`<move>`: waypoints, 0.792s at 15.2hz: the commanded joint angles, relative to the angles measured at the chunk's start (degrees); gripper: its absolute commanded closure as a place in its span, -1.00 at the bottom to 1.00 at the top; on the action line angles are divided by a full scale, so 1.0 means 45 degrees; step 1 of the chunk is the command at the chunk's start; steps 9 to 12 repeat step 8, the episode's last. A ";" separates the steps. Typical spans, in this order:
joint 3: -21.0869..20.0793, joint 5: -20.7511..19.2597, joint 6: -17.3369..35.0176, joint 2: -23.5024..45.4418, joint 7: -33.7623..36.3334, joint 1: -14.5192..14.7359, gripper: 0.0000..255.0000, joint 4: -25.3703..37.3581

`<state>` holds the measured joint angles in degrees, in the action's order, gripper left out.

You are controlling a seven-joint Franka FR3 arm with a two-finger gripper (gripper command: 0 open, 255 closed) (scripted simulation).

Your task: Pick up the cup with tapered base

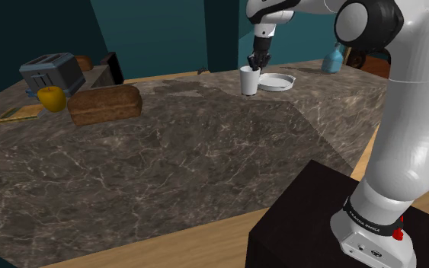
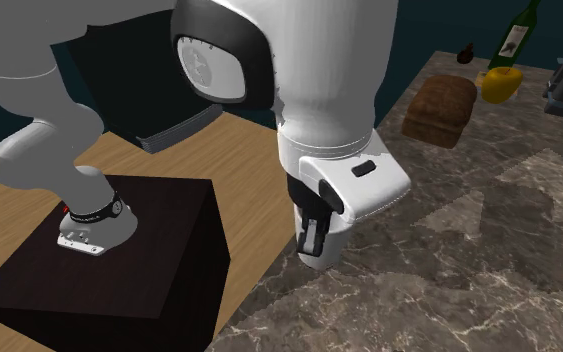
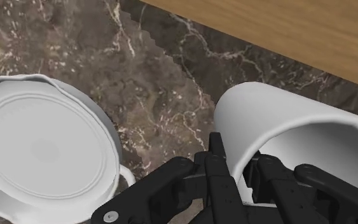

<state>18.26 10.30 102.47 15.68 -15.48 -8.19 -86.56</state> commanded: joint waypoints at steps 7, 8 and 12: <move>0.0027 0.0000 -0.1289 0.0095 0.0120 -0.0092 1.00 0.1389; 0.0027 0.0001 -0.1290 0.0098 0.0120 -0.0093 1.00 0.1393; 0.0027 0.0001 -0.1290 0.0098 0.0120 -0.0093 1.00 0.1393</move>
